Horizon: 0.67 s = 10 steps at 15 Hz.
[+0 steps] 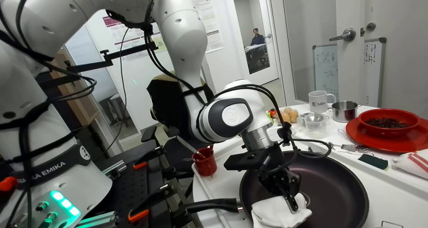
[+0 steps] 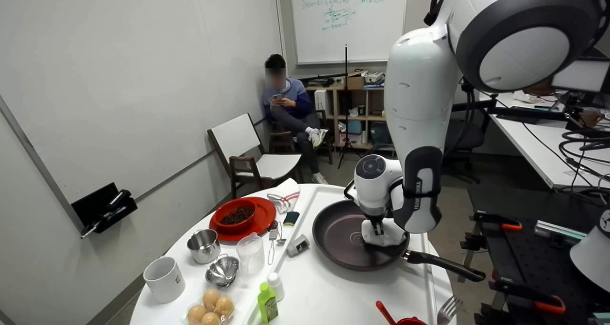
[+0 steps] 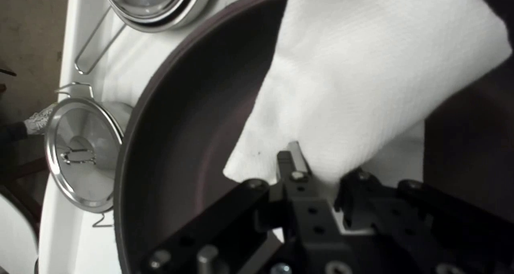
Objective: Use the towel to wipe the pan
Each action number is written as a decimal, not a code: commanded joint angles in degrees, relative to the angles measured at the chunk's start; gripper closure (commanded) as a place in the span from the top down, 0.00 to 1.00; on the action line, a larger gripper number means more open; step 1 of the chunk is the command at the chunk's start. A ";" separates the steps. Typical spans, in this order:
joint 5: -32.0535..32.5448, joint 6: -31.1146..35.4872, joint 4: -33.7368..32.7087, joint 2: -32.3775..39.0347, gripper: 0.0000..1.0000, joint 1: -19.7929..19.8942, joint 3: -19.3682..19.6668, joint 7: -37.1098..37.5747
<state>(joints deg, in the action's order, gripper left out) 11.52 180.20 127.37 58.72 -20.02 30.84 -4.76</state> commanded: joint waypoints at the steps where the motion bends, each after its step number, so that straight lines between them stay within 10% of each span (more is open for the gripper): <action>1: -0.57 1.40 -2.11 3.04 0.08 1.14 1.98 0.17; 10: -3.49 -2.52 -13.02 6.40 0.08 8.28 1.85 3.40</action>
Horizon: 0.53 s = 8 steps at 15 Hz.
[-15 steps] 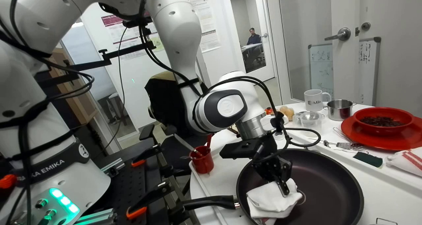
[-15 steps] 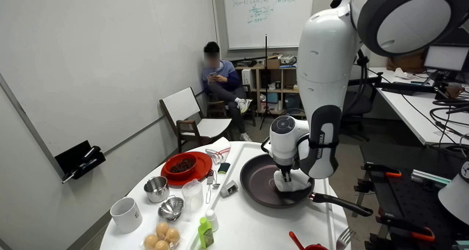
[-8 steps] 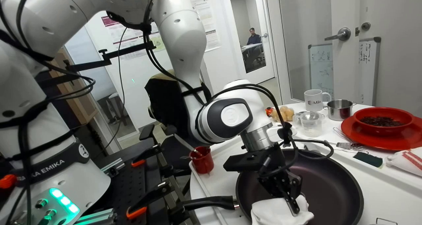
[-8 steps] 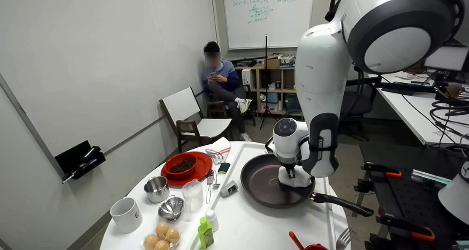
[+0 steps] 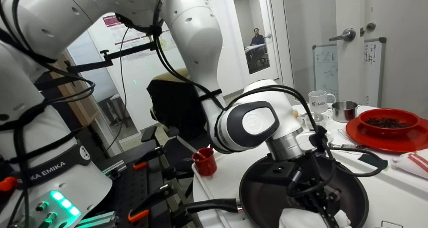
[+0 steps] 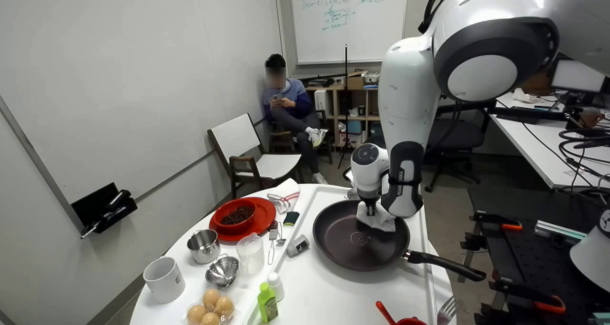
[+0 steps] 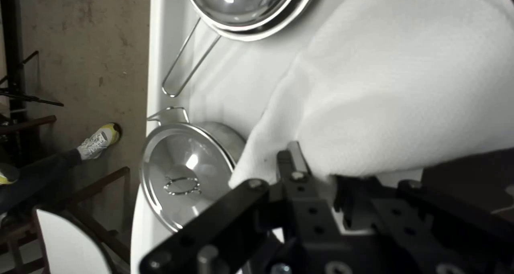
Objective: Use the towel to wipe the pan
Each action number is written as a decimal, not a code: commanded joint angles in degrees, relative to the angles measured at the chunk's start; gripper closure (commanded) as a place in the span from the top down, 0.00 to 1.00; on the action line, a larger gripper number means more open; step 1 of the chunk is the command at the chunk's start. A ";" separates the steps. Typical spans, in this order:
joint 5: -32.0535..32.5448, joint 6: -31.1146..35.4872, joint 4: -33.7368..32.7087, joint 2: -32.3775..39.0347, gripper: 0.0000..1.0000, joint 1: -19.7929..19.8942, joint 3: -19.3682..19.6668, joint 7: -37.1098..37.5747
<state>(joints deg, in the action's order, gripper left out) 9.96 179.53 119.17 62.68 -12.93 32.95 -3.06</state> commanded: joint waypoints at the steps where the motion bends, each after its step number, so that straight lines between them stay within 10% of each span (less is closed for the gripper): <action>1: -2.04 -2.14 -5.77 2.83 0.08 1.25 -0.32 2.39; 8: -2.03 -1.01 -7.82 5.54 0.08 -2.03 -0.33 6.15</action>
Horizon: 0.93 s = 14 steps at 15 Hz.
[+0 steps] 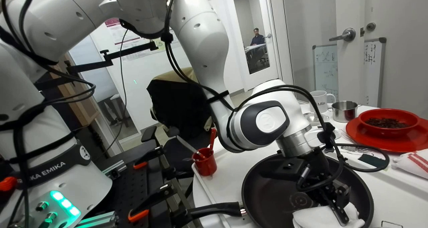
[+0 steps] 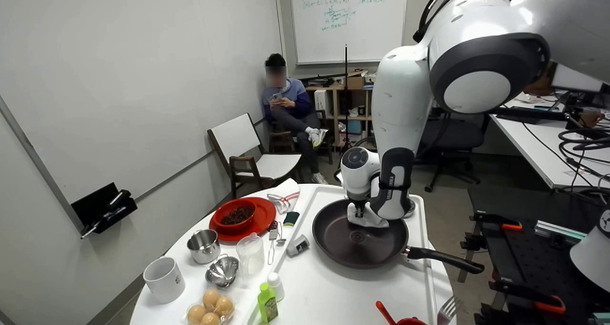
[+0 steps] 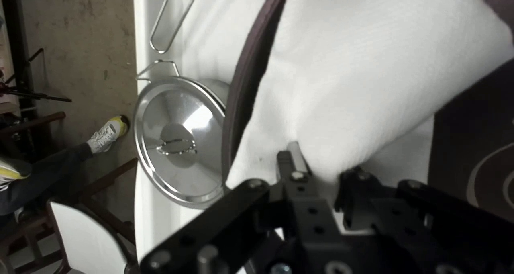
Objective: Use the towel to wipe the pan
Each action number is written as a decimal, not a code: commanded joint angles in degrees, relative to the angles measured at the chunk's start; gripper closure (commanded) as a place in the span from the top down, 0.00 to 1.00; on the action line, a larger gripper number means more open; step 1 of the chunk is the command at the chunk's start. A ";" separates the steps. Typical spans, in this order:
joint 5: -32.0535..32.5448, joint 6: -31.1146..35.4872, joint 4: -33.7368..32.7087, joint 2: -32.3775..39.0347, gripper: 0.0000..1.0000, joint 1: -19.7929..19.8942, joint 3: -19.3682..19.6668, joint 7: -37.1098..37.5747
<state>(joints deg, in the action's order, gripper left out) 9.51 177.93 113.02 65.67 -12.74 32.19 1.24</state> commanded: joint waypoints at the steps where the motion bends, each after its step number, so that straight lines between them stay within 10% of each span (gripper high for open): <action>1: -1.67 0.97 -1.77 3.01 0.08 -3.07 0.58 2.30; 14: -2.04 9.03 5.49 3.77 0.08 -14.98 1.49 2.58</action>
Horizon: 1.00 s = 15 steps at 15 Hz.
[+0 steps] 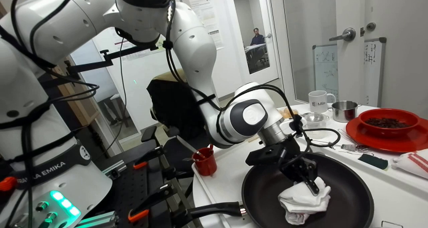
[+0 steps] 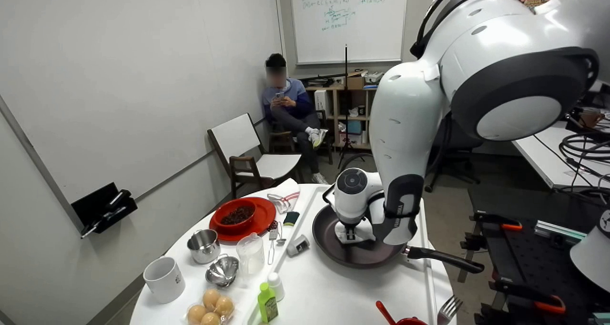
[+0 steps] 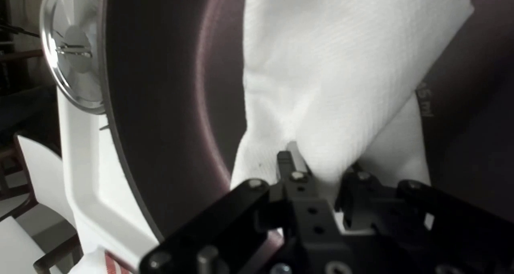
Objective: Use the towel to wipe the pan
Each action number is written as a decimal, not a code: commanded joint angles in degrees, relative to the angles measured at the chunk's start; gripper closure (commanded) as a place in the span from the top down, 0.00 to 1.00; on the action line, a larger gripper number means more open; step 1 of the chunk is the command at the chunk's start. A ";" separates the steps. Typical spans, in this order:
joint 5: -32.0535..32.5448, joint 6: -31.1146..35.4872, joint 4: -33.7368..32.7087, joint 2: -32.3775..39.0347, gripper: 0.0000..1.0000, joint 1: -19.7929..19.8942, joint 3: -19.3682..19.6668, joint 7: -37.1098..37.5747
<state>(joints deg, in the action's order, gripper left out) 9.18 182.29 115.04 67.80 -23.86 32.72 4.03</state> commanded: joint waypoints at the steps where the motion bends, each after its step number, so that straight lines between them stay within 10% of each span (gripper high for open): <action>1: -1.97 6.37 4.87 1.92 0.08 -5.02 1.21 -0.65; 9: -5.23 19.44 16.09 0.93 0.08 -9.82 0.19 -9.78; 15: -6.26 16.08 13.29 -1.48 0.08 -10.82 -0.95 -13.98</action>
<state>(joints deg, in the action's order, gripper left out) 5.25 198.47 128.72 67.59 -34.79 32.86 -6.84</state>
